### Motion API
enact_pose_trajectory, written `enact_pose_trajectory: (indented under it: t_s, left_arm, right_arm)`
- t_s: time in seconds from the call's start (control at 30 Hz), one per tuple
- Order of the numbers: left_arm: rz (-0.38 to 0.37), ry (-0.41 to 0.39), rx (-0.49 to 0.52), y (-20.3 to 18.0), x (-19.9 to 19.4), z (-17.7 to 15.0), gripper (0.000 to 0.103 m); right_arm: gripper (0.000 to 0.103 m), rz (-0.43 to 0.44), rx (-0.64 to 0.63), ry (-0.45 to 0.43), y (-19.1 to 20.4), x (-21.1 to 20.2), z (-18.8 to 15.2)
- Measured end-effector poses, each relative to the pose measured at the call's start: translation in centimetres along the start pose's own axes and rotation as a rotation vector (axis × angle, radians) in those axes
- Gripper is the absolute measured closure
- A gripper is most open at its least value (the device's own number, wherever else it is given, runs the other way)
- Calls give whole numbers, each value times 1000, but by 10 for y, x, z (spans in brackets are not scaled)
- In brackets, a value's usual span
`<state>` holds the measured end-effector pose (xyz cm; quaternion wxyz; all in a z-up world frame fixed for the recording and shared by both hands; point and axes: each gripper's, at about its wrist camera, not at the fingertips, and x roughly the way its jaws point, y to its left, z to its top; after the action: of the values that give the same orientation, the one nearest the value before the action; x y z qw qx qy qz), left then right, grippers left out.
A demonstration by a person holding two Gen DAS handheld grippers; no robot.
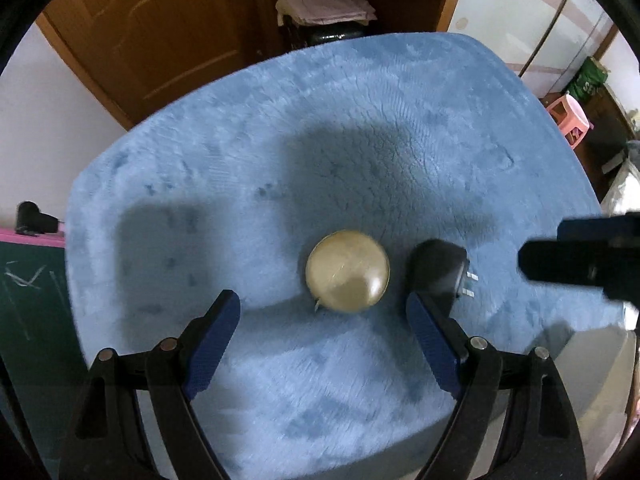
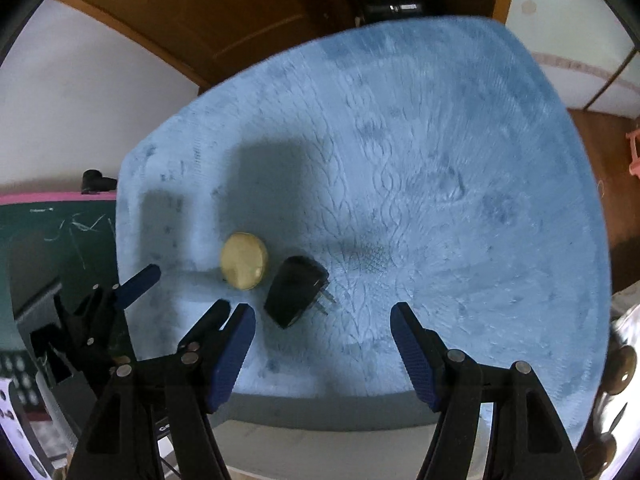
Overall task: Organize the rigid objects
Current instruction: 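Move both tools back toward the gold compact and black plug, then grasp the gold compact with the left tool while the right tool grasps the black plug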
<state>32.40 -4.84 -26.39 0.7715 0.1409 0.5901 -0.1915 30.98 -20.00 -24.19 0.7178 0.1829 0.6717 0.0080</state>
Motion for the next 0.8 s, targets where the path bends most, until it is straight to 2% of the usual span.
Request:
enact_pose_trajectory:
  t_s: [0.3, 0.5, 0.6, 0.7, 0.8]
  left_arm:
    - [-29, 18, -83, -1, 33, 11, 16]
    - [-4, 38, -153, 10, 47, 10, 16]
    - [-5, 22, -176, 13, 46, 8, 25]
    - [8, 0, -176, 14, 42, 5, 45]
    - [-5, -16, -174, 19, 37, -2, 46]
  right_arm:
    - [32, 22, 60, 26, -14, 25, 1]
    - [32, 24, 72, 17, -15, 30, 6]
    - [32, 20, 69, 16, -12, 33, 7]
    - [32, 20, 53, 17, -7, 37, 9]
    - [32, 18, 16, 12, -2, 37, 12]
